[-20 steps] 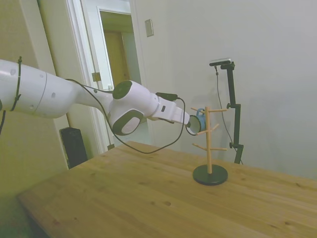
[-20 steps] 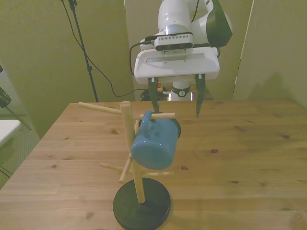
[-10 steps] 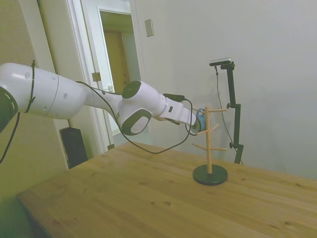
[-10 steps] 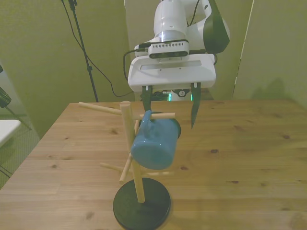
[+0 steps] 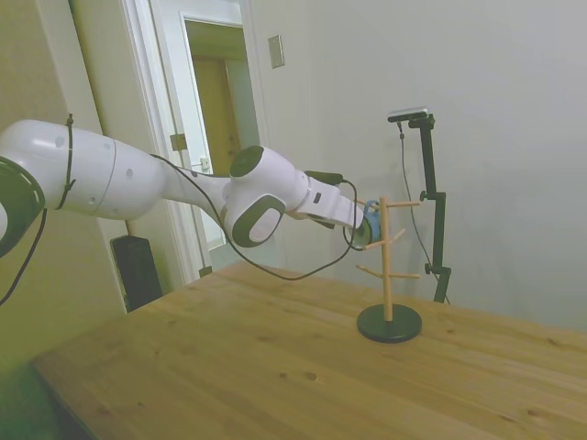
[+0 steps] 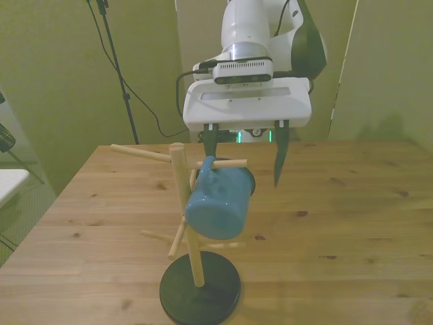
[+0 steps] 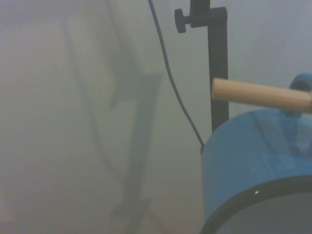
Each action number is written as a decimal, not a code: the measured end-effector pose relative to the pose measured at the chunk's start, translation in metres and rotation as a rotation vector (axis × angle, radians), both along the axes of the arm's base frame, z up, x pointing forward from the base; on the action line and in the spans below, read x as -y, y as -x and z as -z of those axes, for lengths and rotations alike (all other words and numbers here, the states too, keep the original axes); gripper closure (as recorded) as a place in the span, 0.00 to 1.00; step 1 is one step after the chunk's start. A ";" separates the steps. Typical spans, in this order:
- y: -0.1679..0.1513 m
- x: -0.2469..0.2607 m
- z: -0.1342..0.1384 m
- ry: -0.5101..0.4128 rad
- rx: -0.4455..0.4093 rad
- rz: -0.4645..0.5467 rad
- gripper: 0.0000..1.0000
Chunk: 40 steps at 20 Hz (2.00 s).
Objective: Unload the mug
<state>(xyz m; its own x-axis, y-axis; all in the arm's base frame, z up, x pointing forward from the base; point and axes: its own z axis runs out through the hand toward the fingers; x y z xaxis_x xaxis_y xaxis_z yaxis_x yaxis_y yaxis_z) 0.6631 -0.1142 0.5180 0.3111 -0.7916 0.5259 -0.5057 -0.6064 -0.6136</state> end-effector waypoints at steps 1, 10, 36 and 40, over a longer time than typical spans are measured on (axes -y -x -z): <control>-0.001 -0.001 0.003 0.001 -0.002 -0.001 0.00; -0.020 -0.007 -0.003 -0.029 0.046 -0.008 0.00; -0.039 0.001 0.005 -0.056 0.058 -0.007 1.00; -0.039 0.001 0.003 -0.056 0.060 -0.008 1.00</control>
